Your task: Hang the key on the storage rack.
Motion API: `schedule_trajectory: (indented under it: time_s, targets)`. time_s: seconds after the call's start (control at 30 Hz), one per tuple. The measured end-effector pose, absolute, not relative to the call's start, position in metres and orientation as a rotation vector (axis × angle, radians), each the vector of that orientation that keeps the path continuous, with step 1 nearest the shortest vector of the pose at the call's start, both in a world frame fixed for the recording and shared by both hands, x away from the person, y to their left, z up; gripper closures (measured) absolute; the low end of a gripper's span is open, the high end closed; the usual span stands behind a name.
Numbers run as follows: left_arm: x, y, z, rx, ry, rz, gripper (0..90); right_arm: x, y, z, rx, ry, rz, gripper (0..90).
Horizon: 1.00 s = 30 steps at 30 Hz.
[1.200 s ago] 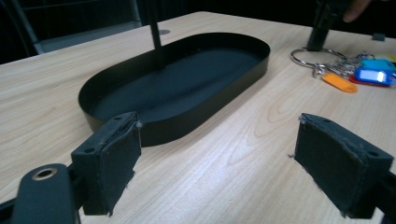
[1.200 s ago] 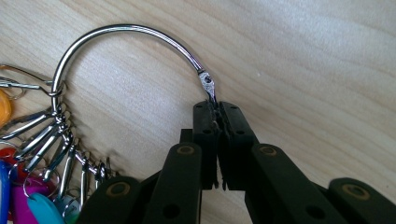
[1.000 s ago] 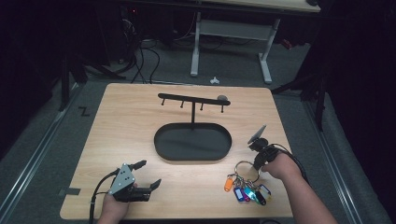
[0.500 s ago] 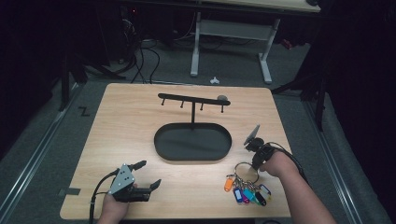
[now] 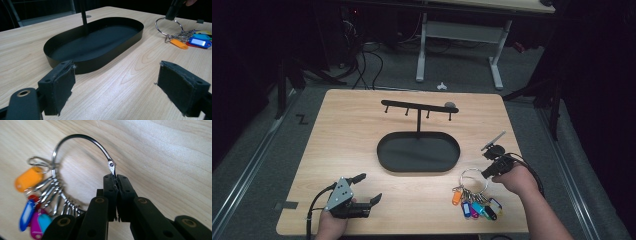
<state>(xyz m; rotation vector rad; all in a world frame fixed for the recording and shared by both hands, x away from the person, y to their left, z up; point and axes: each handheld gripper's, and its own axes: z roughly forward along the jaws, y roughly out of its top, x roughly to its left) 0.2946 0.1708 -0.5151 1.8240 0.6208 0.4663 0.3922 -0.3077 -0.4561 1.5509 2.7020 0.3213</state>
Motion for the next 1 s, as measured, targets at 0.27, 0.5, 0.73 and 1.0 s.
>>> schedule_trajectory:
  time_s: [0.27,0.5,0.73,1.0]
  targets:
    - [0.293,0.170,-0.515,1.832,0.614,0.469,15.0,0.377,-0.313,-0.436,1.550,2.684,0.553,87.7]
    - [0.292,0.171,-0.514,1.823,0.618,0.473,15.0,0.367,-0.314,-0.425,1.516,2.667,0.677,87.9]
    - [0.293,0.166,-0.515,1.831,0.608,0.475,15.0,0.360,-0.317,-0.418,1.511,2.643,0.766,88.0]
    - [0.293,0.168,-0.515,1.827,0.613,0.471,15.0,0.355,-0.320,-0.400,1.484,2.586,0.861,88.0]
